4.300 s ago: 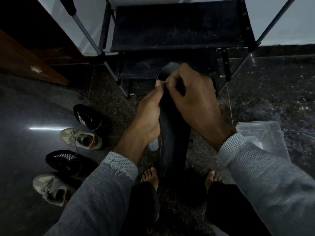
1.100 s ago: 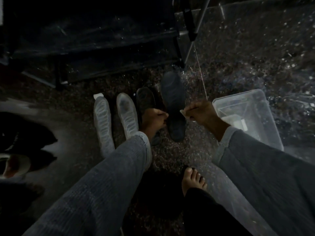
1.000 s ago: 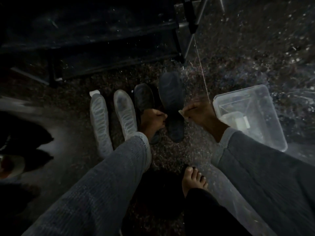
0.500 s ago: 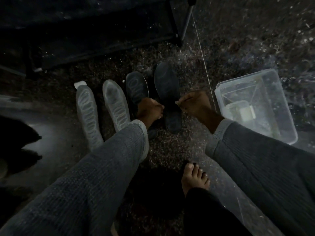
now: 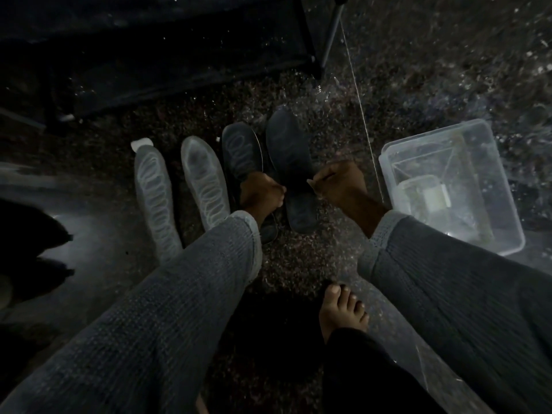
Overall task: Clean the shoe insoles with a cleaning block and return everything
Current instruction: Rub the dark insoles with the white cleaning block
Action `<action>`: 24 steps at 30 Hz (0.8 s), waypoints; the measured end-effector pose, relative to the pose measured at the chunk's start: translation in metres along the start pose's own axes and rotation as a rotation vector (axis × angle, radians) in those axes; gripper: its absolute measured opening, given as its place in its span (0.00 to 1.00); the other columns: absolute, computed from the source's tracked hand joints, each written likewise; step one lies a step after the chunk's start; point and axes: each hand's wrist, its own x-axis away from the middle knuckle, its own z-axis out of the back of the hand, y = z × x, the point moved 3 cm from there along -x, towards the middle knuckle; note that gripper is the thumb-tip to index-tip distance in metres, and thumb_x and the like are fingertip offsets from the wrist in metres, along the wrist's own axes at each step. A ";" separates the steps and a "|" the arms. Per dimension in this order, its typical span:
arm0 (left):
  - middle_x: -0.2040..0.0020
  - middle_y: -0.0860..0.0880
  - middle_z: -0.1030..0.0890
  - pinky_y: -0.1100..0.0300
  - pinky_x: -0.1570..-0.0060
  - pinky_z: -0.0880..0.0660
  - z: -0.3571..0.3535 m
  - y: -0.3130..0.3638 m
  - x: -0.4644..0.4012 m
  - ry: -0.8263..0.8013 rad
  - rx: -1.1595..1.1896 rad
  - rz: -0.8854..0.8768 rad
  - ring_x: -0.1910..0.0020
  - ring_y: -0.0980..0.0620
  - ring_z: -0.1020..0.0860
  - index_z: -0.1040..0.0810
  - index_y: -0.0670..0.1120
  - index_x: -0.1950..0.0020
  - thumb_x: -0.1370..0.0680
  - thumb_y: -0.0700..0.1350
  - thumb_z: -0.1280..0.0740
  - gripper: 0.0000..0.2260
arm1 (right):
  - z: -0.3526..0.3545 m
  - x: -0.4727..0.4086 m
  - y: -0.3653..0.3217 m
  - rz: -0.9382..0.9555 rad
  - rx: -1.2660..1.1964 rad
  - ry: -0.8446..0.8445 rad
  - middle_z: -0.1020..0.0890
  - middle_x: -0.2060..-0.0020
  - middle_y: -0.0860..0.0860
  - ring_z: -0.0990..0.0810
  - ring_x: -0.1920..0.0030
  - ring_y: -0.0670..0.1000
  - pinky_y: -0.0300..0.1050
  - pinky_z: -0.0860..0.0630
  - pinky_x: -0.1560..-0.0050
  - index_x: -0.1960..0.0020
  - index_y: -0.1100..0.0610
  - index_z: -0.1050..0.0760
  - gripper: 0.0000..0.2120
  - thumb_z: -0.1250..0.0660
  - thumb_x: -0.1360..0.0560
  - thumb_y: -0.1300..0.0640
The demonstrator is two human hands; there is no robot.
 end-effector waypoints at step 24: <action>0.56 0.44 0.16 0.43 0.54 0.19 0.056 -0.077 -0.006 0.301 -0.137 0.027 0.56 0.41 0.17 0.21 0.46 0.52 0.32 0.59 0.34 0.18 | -0.069 0.031 -0.025 0.064 -0.107 -0.323 0.20 0.72 0.53 0.23 0.74 0.47 0.41 0.23 0.65 0.55 0.62 0.21 0.07 0.25 0.30 0.60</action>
